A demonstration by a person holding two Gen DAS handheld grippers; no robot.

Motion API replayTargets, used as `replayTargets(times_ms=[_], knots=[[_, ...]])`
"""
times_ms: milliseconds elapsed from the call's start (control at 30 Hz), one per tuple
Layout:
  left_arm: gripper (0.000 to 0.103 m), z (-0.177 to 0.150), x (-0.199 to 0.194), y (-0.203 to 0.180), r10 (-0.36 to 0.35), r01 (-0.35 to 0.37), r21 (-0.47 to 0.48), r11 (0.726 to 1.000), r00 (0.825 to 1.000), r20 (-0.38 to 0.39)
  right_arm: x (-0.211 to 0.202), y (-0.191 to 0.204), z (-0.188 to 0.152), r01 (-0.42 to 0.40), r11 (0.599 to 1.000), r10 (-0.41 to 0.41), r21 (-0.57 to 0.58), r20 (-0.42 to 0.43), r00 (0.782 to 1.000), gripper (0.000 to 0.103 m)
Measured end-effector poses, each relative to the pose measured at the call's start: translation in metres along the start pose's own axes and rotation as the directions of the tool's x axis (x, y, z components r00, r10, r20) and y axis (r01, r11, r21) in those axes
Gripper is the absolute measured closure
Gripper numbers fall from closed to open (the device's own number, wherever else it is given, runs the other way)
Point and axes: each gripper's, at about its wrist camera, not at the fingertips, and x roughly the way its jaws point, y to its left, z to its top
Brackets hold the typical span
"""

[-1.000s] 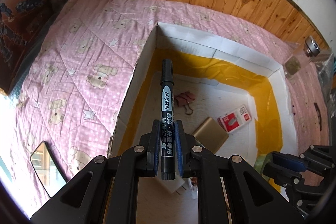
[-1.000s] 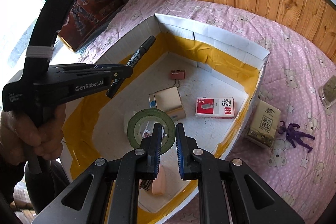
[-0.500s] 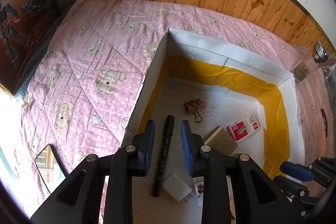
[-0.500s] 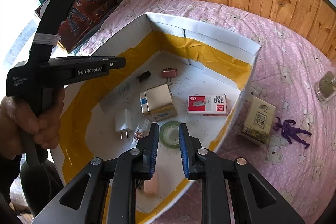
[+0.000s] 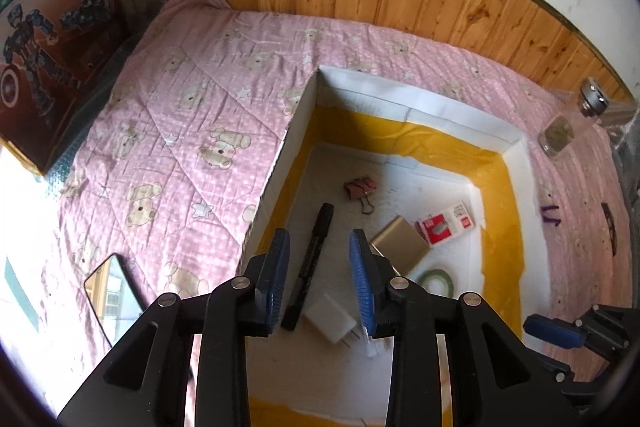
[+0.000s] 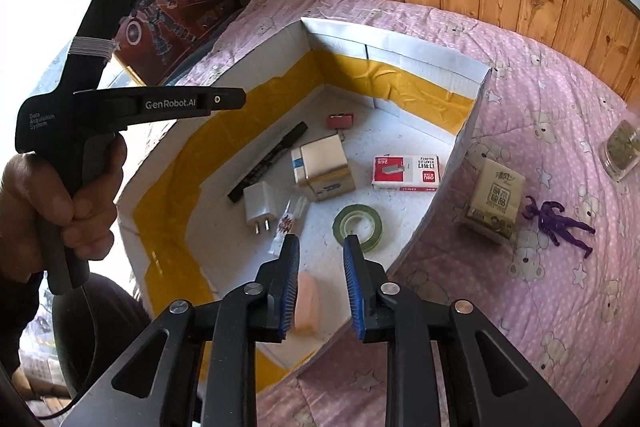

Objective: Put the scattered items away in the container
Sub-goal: 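Open the left tool to drop the marker while the right tool releases the tape inside, then move both open tools out of the box toward the tissue pack and purple figure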

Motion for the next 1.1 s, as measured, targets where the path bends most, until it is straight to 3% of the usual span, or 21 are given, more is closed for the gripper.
replayTargets(times_ms=[533,733,1100], knots=[[0.069,-0.032,-0.061,-0.034,-0.023,0.022,0.046,0.999,0.999,0.026,-0.041,0.011,-0.022,-0.018,0.999,0.02,-0.026,0.058,0.998,0.074],[0.068,-0.049,-0.074,-0.049,-0.034,0.033,0.051,0.998,0.999,0.021,-0.057,0.014,-0.028,-0.033,0.999,0.036,-0.035,0.092,0.995,0.067],[0.068,-0.091,-0.091,-0.105,-0.154,0.151,0.092,0.984,0.988,0.022,-0.076,-0.024,-0.056,-0.105,0.993,0.097,0.059,0.137,0.986,0.063]])
